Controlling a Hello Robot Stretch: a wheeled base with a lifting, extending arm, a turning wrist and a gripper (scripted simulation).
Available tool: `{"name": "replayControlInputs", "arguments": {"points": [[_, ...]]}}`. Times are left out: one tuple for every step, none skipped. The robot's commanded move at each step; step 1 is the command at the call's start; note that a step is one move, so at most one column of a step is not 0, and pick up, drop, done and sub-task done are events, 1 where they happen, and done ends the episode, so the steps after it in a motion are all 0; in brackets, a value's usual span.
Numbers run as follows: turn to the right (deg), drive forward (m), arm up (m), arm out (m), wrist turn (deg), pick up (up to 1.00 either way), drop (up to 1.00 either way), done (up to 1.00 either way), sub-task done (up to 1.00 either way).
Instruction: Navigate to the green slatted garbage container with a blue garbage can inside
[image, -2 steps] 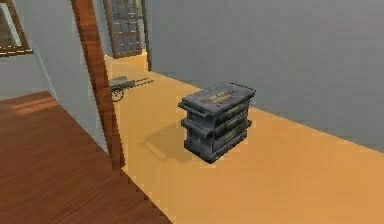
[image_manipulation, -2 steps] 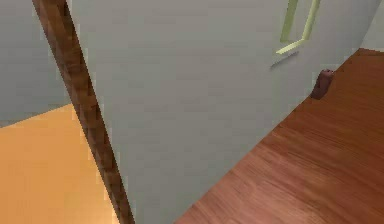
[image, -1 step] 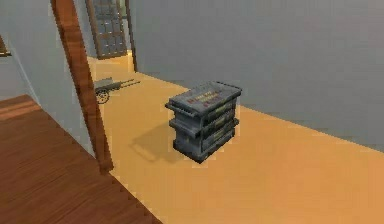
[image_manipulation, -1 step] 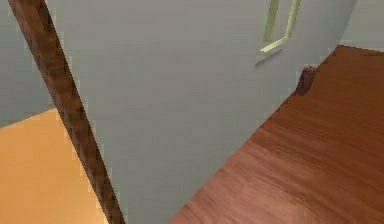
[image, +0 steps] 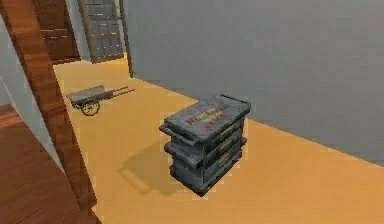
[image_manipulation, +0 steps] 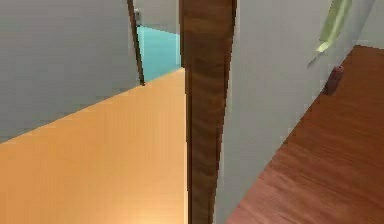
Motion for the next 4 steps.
{"name": "replayControlInputs", "arguments": {"points": [[45.0, 0.0, 0.0, 0.0, 0.0, 0.0, 0.0, 0.0, 0.0], [12.0, 0.0, 0.0, 0.0, 0.0, 0.0, 0.0, 0.0, 0.0], [0.0, 0.8, 0.0, 0.0, 0.0, 0.0, 0.0, 0.0, 0.0], [45.0, 0.0, 0.0, 0.0, 0.0, 0.0, 0.0, 0.0, 0.0]]}}
